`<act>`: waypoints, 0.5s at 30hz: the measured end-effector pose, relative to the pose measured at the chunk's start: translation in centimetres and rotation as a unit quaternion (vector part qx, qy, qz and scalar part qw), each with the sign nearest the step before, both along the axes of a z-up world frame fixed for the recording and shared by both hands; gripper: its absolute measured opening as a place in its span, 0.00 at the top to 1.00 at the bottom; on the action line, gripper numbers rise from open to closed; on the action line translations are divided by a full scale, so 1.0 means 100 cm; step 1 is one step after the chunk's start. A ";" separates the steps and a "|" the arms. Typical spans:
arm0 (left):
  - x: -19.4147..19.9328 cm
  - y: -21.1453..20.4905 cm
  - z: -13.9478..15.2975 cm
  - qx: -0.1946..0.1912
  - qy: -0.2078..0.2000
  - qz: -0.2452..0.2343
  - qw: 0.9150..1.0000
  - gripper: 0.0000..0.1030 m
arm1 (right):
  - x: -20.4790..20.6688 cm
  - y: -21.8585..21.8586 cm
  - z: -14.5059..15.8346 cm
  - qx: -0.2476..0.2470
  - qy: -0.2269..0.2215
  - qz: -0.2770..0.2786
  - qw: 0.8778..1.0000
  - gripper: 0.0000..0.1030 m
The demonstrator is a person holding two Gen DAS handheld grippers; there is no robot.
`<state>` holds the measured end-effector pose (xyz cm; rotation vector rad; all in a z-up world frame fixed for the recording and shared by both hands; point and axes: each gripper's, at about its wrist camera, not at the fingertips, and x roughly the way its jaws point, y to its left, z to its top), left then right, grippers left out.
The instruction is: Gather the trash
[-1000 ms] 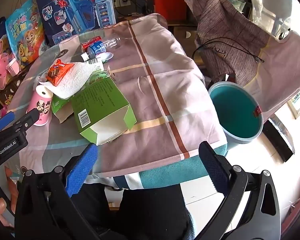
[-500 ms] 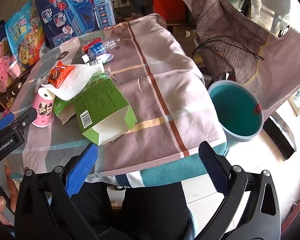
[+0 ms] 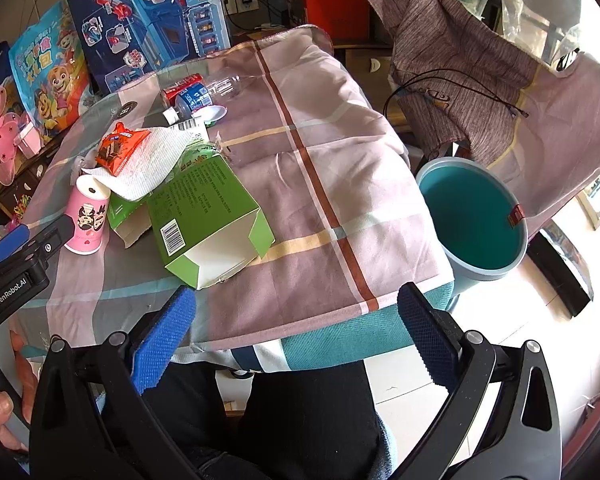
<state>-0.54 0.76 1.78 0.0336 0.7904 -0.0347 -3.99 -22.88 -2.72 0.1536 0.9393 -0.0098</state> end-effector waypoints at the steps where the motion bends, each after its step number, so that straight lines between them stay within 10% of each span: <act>1: 0.000 0.000 0.000 0.000 0.000 -0.001 1.000 0.03 | 0.000 0.000 0.000 0.001 0.000 0.000 1.000 0.06; 15: 0.001 -0.006 -0.003 0.003 0.005 -0.003 1.000 0.03 | 0.000 0.007 -0.005 0.004 0.006 0.007 1.000 0.06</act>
